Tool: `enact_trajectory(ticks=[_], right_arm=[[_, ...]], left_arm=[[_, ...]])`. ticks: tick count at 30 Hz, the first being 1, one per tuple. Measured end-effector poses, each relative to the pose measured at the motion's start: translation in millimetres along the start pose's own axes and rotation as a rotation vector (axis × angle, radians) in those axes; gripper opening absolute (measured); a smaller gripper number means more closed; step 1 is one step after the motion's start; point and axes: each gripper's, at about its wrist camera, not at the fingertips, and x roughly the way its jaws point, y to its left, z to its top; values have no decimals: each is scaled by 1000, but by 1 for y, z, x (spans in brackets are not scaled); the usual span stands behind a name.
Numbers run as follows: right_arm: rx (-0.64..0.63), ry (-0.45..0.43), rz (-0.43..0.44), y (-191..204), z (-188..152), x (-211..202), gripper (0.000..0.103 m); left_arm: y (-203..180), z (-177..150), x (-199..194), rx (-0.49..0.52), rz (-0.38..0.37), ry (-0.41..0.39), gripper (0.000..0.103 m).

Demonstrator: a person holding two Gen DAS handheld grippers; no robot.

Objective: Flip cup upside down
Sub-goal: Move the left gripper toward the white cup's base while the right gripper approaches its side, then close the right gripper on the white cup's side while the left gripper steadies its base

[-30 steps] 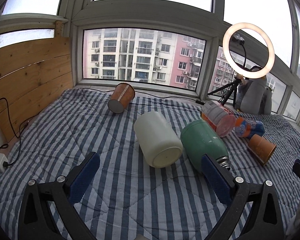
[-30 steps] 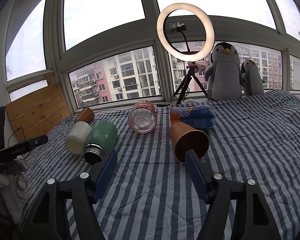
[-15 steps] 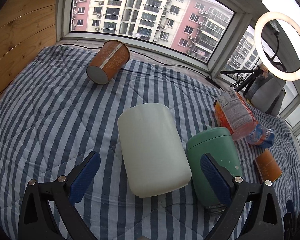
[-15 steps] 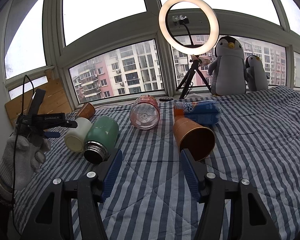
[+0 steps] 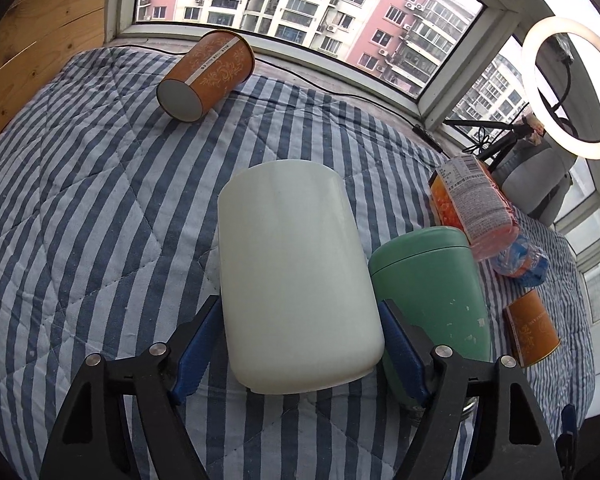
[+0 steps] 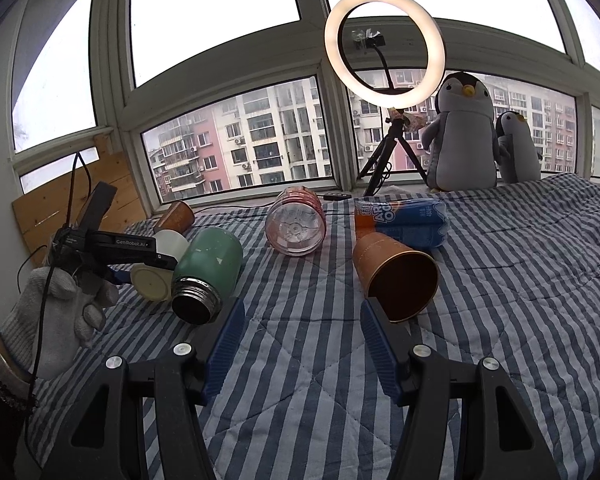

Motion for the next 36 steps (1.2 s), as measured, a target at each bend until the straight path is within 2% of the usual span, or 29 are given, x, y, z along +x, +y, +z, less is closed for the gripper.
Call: enact_trajectory(ticks=[8, 16, 24, 30, 33, 35, 36], right_arm=[[-6, -17, -2, 2, -1, -4, 56], [8, -15, 0, 1, -4, -8, 56], [-22, 4, 41, 19, -11, -19, 56], [-45, 34, 87, 35, -17, -27, 56], [-68, 59, 101, 40, -22, -28, 57], [-72, 72, 112, 41, -27, -29, 56], [-73, 77, 119, 42, -29, -30, 57]], left_arm=[[15, -22, -40, 8, -17, -12, 80], [11, -90, -76, 76, -27, -27, 79], [-24, -168, -102, 144, -114, -44, 79], [-68, -196, -110, 254, -178, -42, 80], [-77, -207, -121, 327, -176, -89, 86], [-72, -214, -133, 359, -181, -122, 96], [-67, -217, -141, 380, -174, -150, 96]])
